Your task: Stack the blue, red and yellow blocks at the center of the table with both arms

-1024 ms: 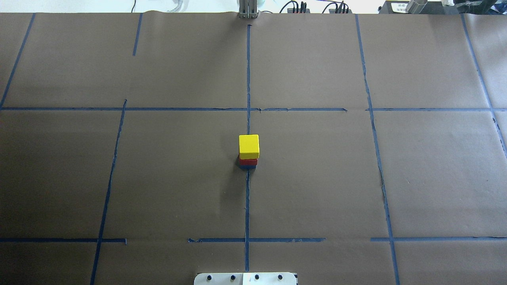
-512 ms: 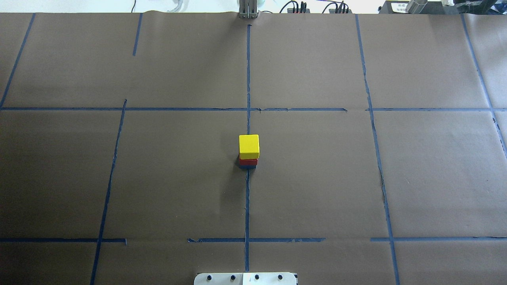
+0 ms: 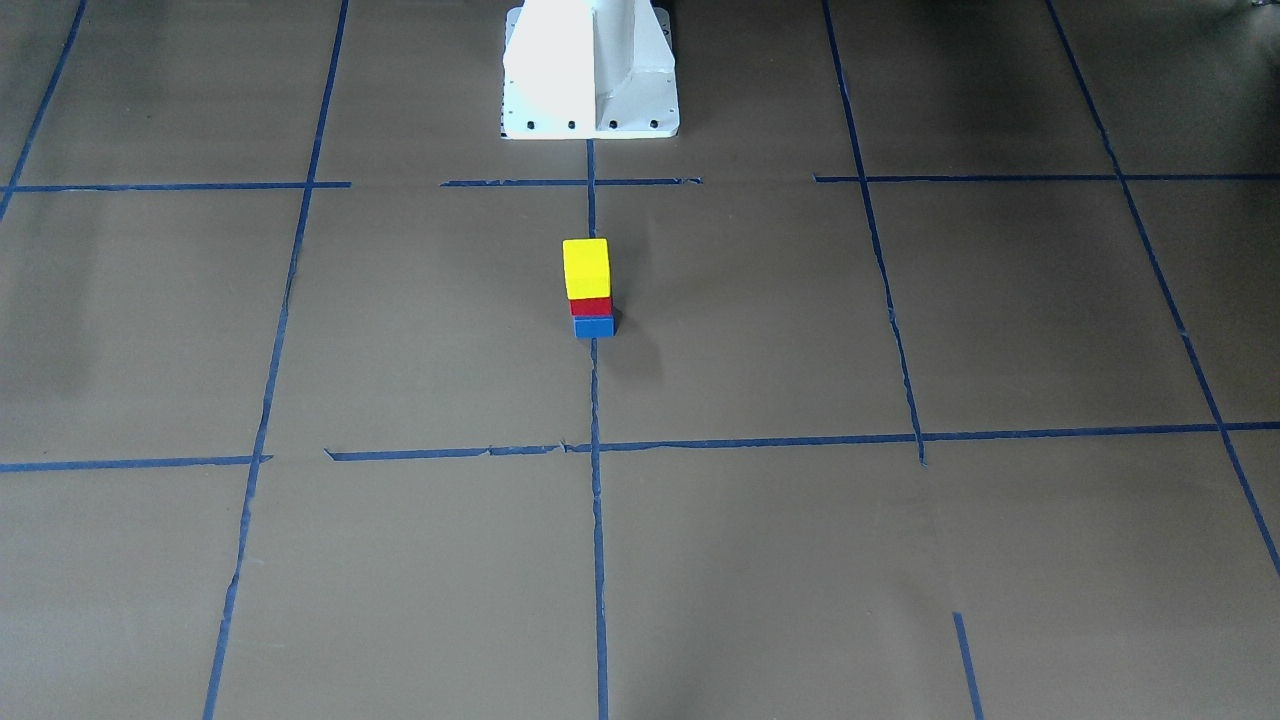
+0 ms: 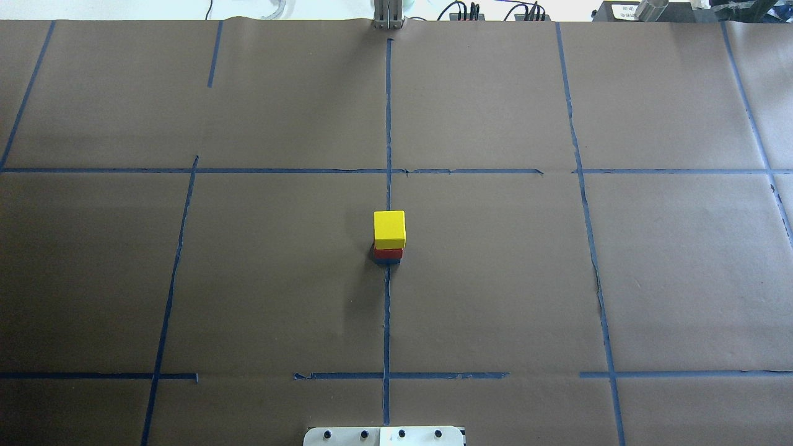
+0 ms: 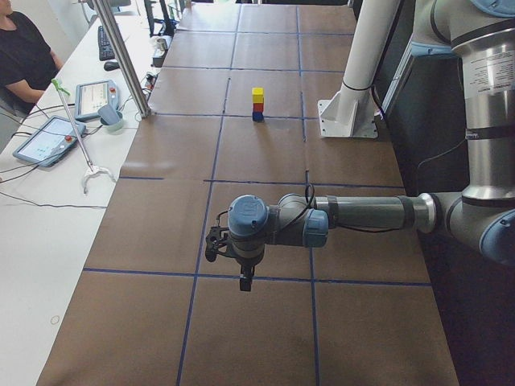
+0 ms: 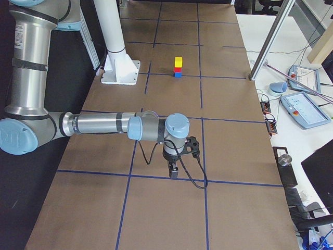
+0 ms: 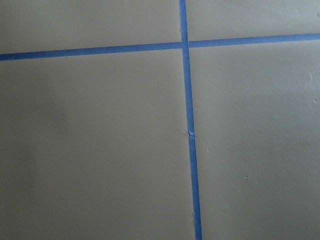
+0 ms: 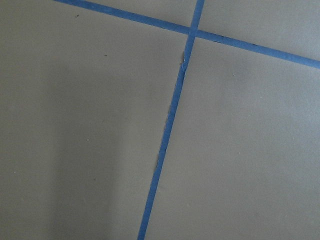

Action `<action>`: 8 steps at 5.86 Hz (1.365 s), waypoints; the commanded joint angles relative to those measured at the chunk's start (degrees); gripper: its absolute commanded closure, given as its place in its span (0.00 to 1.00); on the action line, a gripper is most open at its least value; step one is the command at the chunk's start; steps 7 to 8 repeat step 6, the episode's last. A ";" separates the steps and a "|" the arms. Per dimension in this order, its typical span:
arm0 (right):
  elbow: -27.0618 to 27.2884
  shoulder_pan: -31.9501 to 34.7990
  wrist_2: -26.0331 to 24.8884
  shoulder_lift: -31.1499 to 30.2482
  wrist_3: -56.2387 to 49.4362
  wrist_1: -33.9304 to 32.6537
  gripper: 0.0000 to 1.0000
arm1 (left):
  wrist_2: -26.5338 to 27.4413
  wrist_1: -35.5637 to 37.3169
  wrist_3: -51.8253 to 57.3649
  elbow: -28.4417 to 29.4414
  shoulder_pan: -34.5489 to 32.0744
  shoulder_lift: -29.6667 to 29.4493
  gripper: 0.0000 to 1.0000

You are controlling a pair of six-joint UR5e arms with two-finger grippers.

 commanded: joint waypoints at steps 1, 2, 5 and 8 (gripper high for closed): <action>0.24 0.00 0.04 0.06 6.91 0.09 0.00 | 0.14 0.43 0.02 0.11 0.09 0.03 0.00; 0.24 0.00 0.04 0.06 7.12 0.00 0.00 | 0.14 1.56 0.02 0.11 0.53 0.21 0.00; -0.19 0.00 0.12 -0.11 7.04 -0.09 0.00 | 0.22 9.03 0.45 -1.20 1.94 -0.05 0.00; -0.19 0.00 0.13 -0.11 7.04 -0.09 0.00 | 0.40 9.13 5.33 -0.68 1.59 0.21 0.00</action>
